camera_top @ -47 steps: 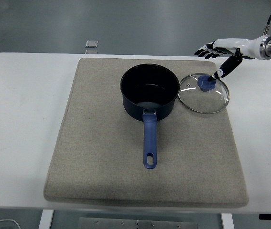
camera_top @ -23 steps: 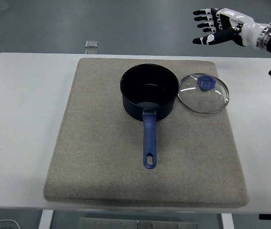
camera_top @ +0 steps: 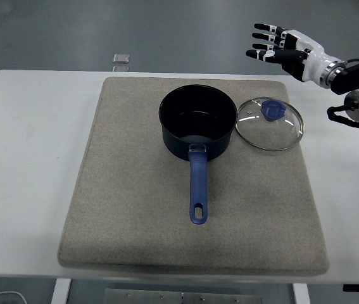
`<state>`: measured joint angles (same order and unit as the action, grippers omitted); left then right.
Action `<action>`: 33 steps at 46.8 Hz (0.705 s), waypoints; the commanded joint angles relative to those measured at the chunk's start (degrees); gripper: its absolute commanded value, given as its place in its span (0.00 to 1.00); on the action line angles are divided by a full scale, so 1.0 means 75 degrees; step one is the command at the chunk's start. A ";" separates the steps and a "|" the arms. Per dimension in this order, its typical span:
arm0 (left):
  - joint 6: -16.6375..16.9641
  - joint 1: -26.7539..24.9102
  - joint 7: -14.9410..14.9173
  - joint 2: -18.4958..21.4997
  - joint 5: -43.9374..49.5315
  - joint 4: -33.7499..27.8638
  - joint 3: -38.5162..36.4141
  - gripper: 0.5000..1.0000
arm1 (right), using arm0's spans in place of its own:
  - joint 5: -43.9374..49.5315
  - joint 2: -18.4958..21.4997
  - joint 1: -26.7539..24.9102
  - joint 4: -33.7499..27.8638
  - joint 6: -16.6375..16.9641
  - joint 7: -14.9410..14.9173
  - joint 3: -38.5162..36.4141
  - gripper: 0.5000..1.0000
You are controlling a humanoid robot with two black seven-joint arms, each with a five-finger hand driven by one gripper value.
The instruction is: Lift the pot lid and place it to the right of the pot.
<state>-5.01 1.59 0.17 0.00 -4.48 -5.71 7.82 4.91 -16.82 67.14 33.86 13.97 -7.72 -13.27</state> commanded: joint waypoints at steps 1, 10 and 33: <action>0.0000 -0.0001 0.0000 0.0000 -0.0001 0.0000 0.0000 1.00 | -0.0512 0.0017 -0.0081 -0.0014 0.0012 0.0220 -0.0223 0.83; 0.0000 -0.0001 0.0000 0.0000 -0.0001 0.0000 0.0000 1.00 | -0.1193 0.0040 -0.0093 -0.0026 -0.0012 0.0233 -0.0364 0.83; 0.0000 -0.0001 0.0000 0.0000 -0.0001 0.0000 0.0000 1.00 | -0.1205 0.0075 -0.0116 -0.0003 -0.0070 0.0139 -0.0388 0.83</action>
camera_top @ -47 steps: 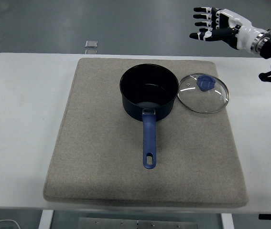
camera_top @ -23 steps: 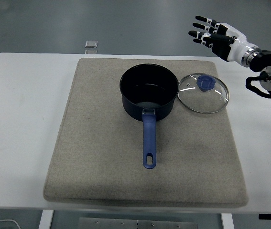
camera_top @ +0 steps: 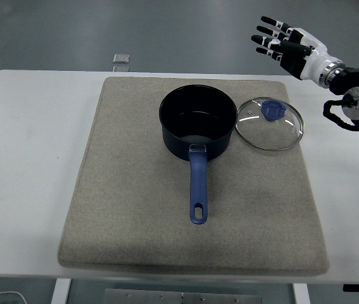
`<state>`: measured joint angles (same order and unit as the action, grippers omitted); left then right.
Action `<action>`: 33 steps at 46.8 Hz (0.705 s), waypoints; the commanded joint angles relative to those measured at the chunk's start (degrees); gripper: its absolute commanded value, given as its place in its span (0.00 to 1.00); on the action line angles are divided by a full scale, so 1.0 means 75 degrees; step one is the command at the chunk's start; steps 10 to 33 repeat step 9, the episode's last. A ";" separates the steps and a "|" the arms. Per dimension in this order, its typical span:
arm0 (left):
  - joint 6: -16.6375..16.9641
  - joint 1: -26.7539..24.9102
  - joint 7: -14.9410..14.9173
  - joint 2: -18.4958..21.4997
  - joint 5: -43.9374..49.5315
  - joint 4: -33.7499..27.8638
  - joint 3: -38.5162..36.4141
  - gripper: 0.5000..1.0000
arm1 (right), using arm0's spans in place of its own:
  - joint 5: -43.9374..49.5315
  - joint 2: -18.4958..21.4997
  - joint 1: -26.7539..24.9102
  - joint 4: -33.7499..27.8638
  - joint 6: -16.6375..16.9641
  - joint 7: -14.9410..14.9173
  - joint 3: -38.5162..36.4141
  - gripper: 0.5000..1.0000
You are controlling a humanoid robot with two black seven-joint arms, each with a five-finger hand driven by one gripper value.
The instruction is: Lift the pot lid and place it to the right of the pot.
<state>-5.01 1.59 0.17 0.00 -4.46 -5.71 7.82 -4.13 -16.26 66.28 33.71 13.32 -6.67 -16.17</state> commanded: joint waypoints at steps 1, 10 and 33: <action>0.0000 -0.0001 0.0000 0.0000 -0.0003 0.0000 0.0000 1.00 | 0.0000 0.0000 -0.0002 0.0029 0.0028 -0.0001 0.0000 0.83; 0.0000 -0.0001 0.0000 0.0000 0.0008 0.0000 0.0000 1.00 | 0.0000 0.0000 -0.0048 0.0041 0.0016 -0.0001 -0.0024 0.83; 0.0000 -0.0001 0.0000 0.0000 0.0008 0.0000 0.0000 1.00 | 0.0000 0.0000 -0.0048 0.0041 0.0016 -0.0001 -0.0024 0.83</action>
